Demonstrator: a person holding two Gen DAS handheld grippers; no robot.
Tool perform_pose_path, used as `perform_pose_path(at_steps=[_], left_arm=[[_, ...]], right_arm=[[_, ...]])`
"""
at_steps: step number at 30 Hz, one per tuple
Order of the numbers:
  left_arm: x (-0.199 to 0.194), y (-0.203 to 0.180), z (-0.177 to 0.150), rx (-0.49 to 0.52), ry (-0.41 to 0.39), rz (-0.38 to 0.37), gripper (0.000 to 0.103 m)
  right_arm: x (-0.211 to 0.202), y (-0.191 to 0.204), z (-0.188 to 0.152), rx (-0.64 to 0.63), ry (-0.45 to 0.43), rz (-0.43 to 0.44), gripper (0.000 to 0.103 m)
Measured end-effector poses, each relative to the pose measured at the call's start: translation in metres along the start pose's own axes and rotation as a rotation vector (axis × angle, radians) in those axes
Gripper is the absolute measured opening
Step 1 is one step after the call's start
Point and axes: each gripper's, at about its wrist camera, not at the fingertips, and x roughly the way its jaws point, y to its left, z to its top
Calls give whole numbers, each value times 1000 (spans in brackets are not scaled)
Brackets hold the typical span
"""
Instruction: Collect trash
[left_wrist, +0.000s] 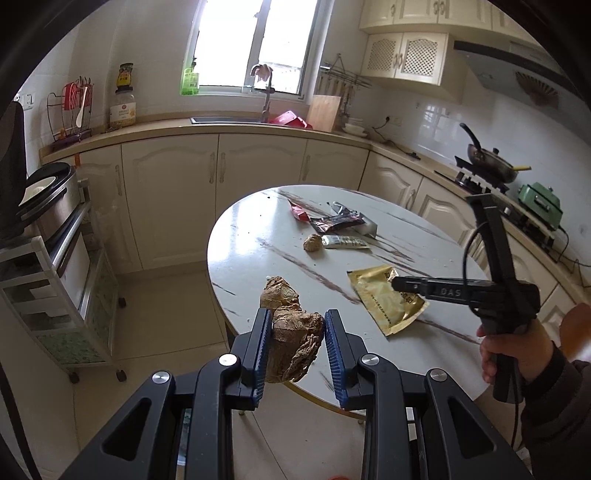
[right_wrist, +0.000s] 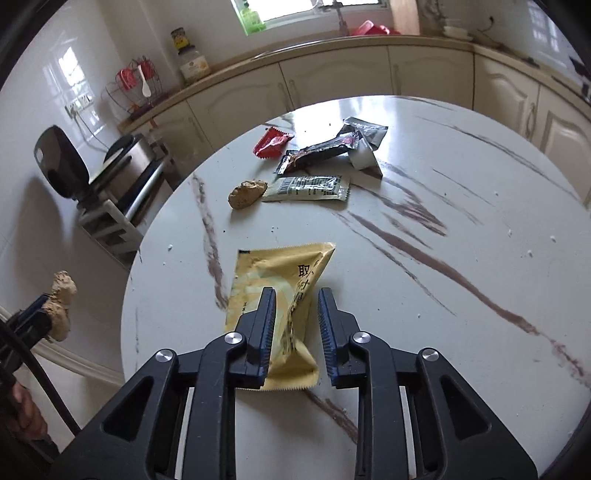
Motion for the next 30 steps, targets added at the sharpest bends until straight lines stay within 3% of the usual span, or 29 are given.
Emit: perform_pose_path(at_steps=[5,7,15,19,23,26,30], left_arm=[[3,-6,3,7,7,-11,25],[5,-6,4,6,10,-15,25],[8,2,4,-9,7,-22,25],[0,19,-2,-52,-5,-16,25],[-13,50,-17,-108,-12,37,25],[-20,79,-34,-150,5,85,25],[-19,121,-60,-230,48,144,25]], right_arm=[[7,0,-5,-17,0,-15,20],[5,-4,-6,-13,-11,9,11],[-14,0,-7,50,-81,229,6],[-25,45,1,-23,-97,325,6],[-24,105,4,-87,-118,435,6],[-8,155,2,-109,-103,540,6],[27,211,-5,-163,-71,562,6]])
